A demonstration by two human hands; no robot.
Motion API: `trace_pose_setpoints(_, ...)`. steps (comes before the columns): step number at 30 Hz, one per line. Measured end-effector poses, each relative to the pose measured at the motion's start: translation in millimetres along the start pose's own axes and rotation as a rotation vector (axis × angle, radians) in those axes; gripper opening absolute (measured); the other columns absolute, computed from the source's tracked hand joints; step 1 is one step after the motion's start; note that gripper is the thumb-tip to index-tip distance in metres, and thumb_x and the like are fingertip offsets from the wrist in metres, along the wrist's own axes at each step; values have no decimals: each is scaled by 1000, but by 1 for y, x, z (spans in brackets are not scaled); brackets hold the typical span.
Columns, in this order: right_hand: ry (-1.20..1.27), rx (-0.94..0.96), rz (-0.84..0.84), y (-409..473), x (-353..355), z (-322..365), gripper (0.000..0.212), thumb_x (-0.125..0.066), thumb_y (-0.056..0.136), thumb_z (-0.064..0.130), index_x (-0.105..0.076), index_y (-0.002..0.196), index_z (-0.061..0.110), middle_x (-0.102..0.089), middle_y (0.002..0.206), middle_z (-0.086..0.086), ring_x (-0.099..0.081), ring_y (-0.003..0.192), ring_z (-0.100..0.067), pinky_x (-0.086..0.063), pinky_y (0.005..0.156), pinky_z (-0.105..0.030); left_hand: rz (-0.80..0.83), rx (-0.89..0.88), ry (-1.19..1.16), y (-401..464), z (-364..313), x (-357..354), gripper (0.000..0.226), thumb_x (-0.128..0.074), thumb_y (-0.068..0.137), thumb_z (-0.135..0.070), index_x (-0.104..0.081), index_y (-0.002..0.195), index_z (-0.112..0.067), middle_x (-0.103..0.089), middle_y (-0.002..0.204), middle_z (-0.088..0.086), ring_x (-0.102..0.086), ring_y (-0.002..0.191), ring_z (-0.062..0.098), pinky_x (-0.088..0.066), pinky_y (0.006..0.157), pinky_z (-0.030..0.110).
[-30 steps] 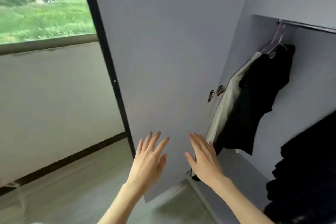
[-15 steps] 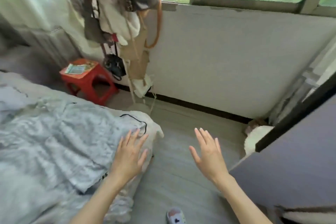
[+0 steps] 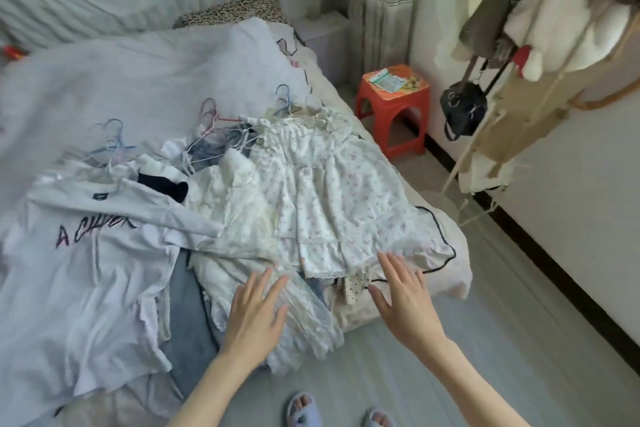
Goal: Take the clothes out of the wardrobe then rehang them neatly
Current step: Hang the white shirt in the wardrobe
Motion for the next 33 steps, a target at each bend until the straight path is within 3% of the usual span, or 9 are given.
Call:
trace_pose_setpoints(3,-32,102,106,24,-24,36,60,-34,99,42,-5,149,24,-11,156,4,-2,144,-14,0,115,-34,55,165,-20,-18,41,2,75,-5,80,-54,-31,144,-25,-23,153,5,-11,143,27,-14,114,41)
trace_pose_setpoints(8,-55,224,212,65,-66,96,60,-35,98,41,-8,149,22,-15,156,2,-5,144,-15,0,116,-35,103,350,-64,-38,111,6,53,-30,87,-42,-56,127,-17,-53,133,12,-48,123,39,-44,91,50)
trace_pose_setpoints(13,-108,301,299,114,-115,156,61,-31,98,46,-5,149,22,-14,156,2,-4,144,-15,1,116,-35,34,448,-131,-29,185,7,82,1,76,-58,-28,145,-24,-17,155,4,-6,144,24,-11,115,37)
trace_pose_setpoints(15,-130,312,318,136,-137,186,68,-23,93,58,-8,149,23,-16,155,2,-7,144,-16,-2,116,-36,51,461,-152,-19,222,7,83,1,76,-58,-28,145,-23,-17,155,5,-7,144,25,-9,114,34)
trace_pose_setpoints(20,-126,295,374,201,-201,272,60,-37,96,44,-17,148,20,-27,152,0,-18,142,-17,-10,116,-37,94,510,-171,5,340,11,51,-32,83,-36,-60,119,-13,-58,125,17,-53,116,42,-47,88,51)
trace_pose_setpoints(25,-69,322,448,267,-260,373,55,-45,96,34,-27,145,17,-34,148,-3,-29,136,-20,-20,113,-34,106,577,-160,30,462,24,43,-57,73,-24,-47,115,-20,-63,113,16,-62,101,42,-53,73,51)
trace_pose_setpoints(28,-81,380,465,316,-298,427,54,-47,96,31,-29,144,15,-37,146,-4,-32,135,-21,-20,108,-27,141,614,-139,52,530,20,58,-67,78,-16,-41,130,-20,-49,134,18,-48,121,41,-46,92,54)
trace_pose_setpoints(30,-97,397,478,354,-328,457,54,-46,96,31,-29,144,13,-37,146,-7,-32,135,-22,-22,108,-28,163,661,-128,67,568,13,56,-48,94,-25,-25,145,-22,-20,152,12,-19,140,34,-24,110,50)
trace_pose_setpoints(33,-147,372,479,410,-373,492,54,-47,95,28,-30,143,8,-39,143,-13,-36,131,-28,-28,106,-34,152,691,-124,88,614,-6,61,-38,97,-38,-7,149,-27,1,157,6,0,143,29,-12,112,52)
Point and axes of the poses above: each hand's wrist, its own y-axis towards the middle knuckle, its own x-axis out of the back of the hand, z = x × y, the point moved 4 cm from there along y, towards the middle knuckle
